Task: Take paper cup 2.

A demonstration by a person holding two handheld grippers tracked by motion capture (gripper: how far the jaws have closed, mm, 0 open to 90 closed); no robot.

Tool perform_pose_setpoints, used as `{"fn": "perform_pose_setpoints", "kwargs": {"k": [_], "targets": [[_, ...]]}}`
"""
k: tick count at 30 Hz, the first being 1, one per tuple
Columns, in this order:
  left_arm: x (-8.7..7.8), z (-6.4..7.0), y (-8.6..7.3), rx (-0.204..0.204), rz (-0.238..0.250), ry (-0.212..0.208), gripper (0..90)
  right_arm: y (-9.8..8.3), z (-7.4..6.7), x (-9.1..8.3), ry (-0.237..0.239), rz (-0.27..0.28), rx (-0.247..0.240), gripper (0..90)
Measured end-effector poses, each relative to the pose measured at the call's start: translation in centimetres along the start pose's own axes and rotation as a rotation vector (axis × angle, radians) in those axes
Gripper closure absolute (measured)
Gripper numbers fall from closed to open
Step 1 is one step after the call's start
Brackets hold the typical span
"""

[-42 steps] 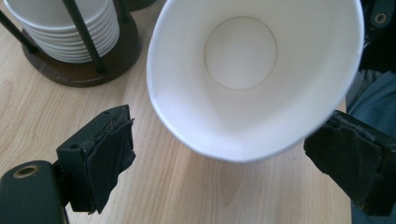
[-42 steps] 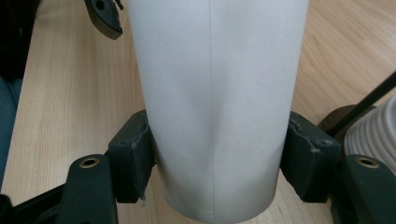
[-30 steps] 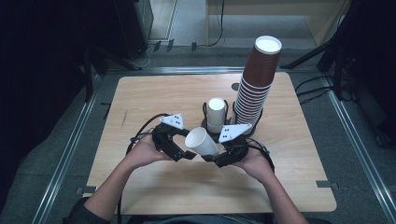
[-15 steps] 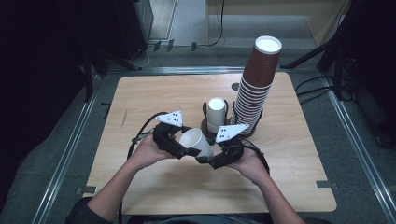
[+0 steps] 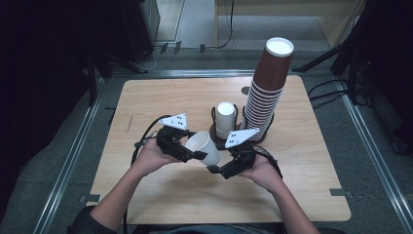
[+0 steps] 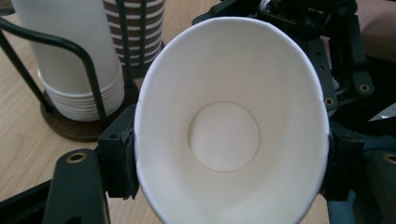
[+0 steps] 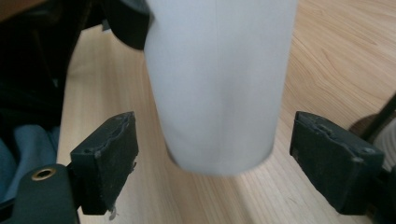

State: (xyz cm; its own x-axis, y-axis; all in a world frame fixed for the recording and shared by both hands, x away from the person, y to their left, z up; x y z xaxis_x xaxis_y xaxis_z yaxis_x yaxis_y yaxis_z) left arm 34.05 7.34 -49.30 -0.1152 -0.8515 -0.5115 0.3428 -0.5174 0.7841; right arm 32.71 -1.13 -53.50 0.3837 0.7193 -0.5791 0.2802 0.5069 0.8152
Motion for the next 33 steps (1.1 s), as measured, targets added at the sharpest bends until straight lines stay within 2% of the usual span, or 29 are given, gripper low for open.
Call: {"fn": "perform_pose_setpoints", "kwargs": {"k": [3,8,13,17,19,27,33], "targets": [[-0.1,-0.2,-0.1,-0.007,-0.001,0.014,25.8,-0.3,0.3,0.0,-0.018,-0.013,-0.01,15.6],[-0.2,-0.6,-0.7,-0.013,-0.045,0.031,25.7,-0.5,0.7,-0.1,-0.048,-0.022,-0.019,15.7],[-0.2,-0.9,-1.0,-0.031,-0.063,0.038,25.6,-0.8,1.0,-0.4,-0.075,-0.039,-0.019,18.7],[-0.4,-1.1,-1.4,-0.032,-0.081,0.054,25.3,-0.9,0.9,-0.8,-0.068,-0.054,0.0,19.8],[-0.7,-1.3,-1.4,-0.033,-0.079,0.072,25.3,-0.9,1.1,-0.9,-0.076,-0.049,-0.003,19.8],[-1.8,-1.7,-1.8,-0.054,-0.077,0.098,25.3,-0.8,2.0,-1.1,-0.108,-0.038,-0.003,22.7],[-2.7,-2.3,-2.5,-0.082,-0.088,0.116,25.0,-0.9,2.2,-1.4,-0.107,-0.039,-0.002,23.3]]}}
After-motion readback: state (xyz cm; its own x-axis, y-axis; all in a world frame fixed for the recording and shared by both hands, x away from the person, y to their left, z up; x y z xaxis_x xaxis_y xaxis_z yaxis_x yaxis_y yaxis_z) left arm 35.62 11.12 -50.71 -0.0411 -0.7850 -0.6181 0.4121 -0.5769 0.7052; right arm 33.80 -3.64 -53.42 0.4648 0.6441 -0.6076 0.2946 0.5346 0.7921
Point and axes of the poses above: each handheld gripper's, and its own axes: x roughly forward along the jaws, y roughly out of its top, z roughly to its right, the point moved 10 cm from there along x, roughly forward along the jaws, and after that the axes turned 15 degrees about -y, right-handed, at the moved point
